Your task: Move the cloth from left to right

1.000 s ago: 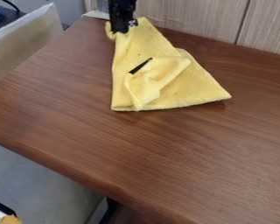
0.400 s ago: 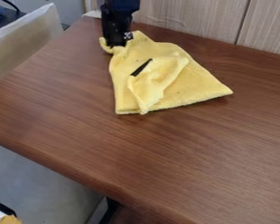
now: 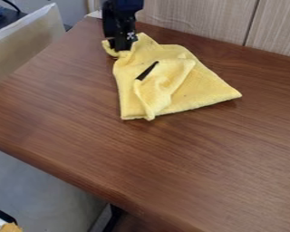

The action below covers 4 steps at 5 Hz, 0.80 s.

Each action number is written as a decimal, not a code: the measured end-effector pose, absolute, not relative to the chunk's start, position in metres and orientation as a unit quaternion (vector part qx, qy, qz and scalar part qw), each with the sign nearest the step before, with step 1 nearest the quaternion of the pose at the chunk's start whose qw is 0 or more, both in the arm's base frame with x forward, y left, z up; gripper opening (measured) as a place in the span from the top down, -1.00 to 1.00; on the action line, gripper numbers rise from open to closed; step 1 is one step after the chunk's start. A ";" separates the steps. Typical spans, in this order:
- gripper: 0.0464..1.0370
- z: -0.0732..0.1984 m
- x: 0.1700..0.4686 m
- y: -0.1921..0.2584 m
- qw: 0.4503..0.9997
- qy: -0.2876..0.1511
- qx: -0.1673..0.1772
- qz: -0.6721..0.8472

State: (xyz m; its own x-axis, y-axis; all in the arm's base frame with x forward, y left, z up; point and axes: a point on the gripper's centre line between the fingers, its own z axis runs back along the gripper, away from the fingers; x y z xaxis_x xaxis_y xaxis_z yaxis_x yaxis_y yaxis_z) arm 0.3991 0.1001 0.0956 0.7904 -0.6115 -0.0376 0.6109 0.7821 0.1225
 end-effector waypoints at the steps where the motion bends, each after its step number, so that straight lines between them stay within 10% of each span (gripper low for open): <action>1: -0.93 0.109 0.397 0.101 0.945 -0.014 0.075 -0.319; 4: -0.93 0.176 0.378 0.103 0.935 -0.071 0.124 -0.326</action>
